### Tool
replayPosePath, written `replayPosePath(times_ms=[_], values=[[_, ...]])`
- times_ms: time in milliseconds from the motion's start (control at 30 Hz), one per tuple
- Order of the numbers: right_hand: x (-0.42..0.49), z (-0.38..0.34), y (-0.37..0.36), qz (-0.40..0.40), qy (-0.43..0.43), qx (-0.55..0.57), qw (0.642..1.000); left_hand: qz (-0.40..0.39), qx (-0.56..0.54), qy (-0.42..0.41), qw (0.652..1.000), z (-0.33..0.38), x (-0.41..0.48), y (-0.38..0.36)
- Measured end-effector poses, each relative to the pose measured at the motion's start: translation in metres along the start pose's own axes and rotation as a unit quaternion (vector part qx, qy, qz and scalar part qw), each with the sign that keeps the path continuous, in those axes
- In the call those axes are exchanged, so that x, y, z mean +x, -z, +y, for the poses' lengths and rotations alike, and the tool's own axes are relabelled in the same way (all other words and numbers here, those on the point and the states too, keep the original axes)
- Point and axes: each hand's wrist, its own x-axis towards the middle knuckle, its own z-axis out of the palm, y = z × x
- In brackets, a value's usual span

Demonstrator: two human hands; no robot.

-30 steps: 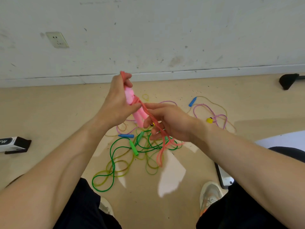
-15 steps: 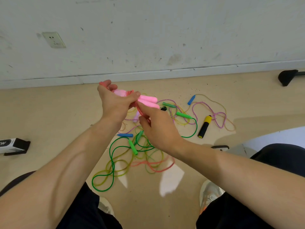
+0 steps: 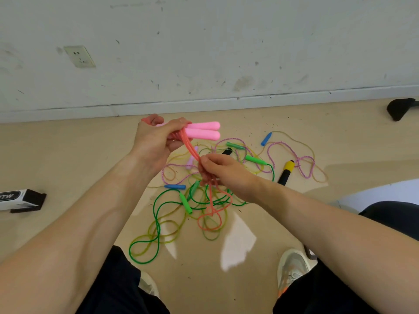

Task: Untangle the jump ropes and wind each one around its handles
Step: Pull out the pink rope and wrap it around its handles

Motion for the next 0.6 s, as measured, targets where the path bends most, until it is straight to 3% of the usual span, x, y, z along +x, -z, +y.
replayPosePath(times_ms=[100,233,400,467,600], values=[[0.004,0.0,0.014,0.022,0.053,-0.133,0.989,-0.058,0.0,0.036,0.998,0.001,-0.005,0.0],[0.005,-0.005,0.033,0.081,0.11,-0.314,0.94,-0.124,0.018,0.061,0.99,0.001,-0.013,-0.004],[0.01,-0.014,0.059,0.094,0.071,-0.429,0.896,-0.173,0.04,0.064,0.982,0.007,-0.021,-0.007],[0.01,-0.021,0.066,0.089,0.05,-0.425,0.9,-0.173,0.095,0.05,0.979,0.008,-0.022,-0.007],[0.007,-0.033,0.076,0.013,0.023,-0.324,0.946,-0.198,0.239,-0.008,0.951,0.009,-0.022,-0.004]])
